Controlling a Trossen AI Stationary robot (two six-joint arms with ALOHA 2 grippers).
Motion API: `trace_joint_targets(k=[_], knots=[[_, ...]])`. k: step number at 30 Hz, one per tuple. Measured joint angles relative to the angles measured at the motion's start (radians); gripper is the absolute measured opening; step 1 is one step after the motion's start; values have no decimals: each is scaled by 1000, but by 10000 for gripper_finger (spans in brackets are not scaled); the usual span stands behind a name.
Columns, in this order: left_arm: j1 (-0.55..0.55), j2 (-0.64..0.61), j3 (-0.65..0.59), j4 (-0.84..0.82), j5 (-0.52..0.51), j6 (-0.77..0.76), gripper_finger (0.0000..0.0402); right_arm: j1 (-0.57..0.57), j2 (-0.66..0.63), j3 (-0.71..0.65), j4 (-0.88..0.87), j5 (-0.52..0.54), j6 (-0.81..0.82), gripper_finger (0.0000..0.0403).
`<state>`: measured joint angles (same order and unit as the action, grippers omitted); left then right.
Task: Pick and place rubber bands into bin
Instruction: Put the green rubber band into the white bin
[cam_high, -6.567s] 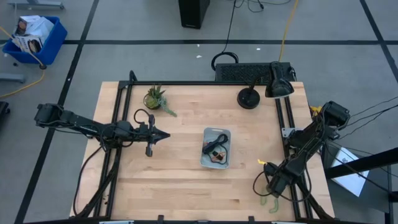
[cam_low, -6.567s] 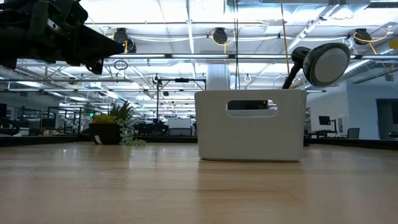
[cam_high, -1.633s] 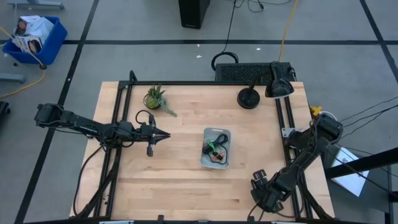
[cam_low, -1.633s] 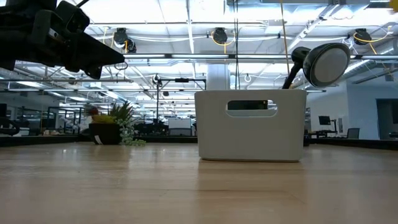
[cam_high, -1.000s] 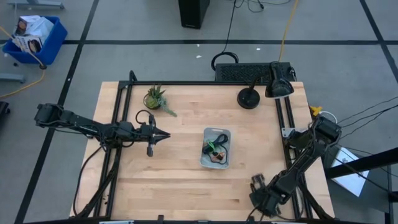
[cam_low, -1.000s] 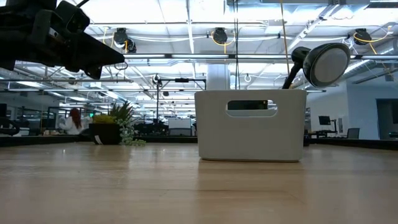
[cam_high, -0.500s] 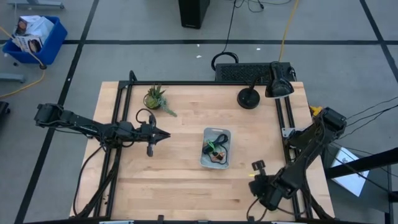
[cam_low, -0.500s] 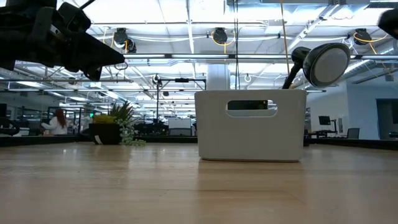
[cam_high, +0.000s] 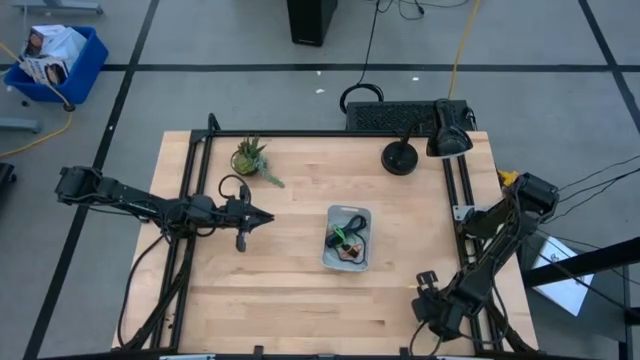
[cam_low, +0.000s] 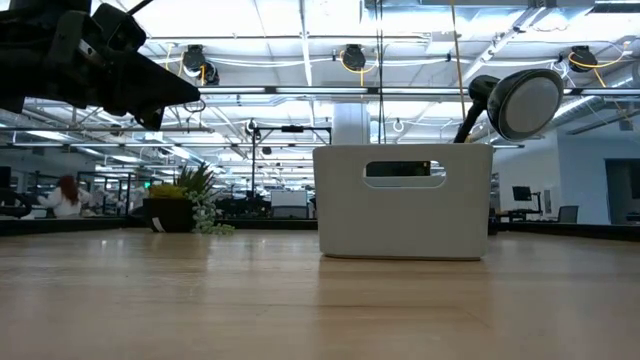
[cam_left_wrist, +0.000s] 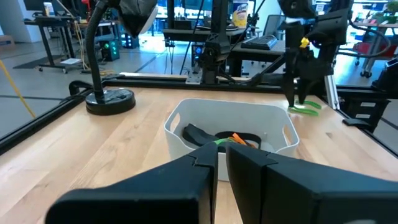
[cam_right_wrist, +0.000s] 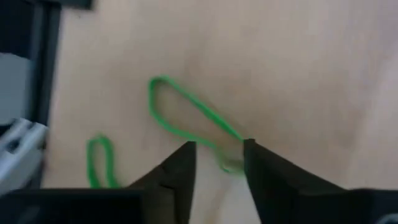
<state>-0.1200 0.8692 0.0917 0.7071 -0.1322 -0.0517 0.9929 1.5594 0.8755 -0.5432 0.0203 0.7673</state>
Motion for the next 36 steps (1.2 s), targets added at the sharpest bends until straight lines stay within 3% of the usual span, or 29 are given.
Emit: trace_joint_targets(k=[5,9,21,25,29,36], knots=[[0,0,0,0,0,0,42,16,-4,-79,111,6,20,174],[0,0,0,0,0,-1,42,17,-7,-151,220,11,22,181],[0,0,0,-2,0,-1,42,17,3,-233,368,27,30,75],[0,0,0,-6,0,-2,42,33,39,-233,426,8,10,58],[0,0,0,-10,0,-2,42,53,65,-233,436,4,43,72],[0,0,0,-9,0,-2,42,56,87,-233,469,-39,52,130]])
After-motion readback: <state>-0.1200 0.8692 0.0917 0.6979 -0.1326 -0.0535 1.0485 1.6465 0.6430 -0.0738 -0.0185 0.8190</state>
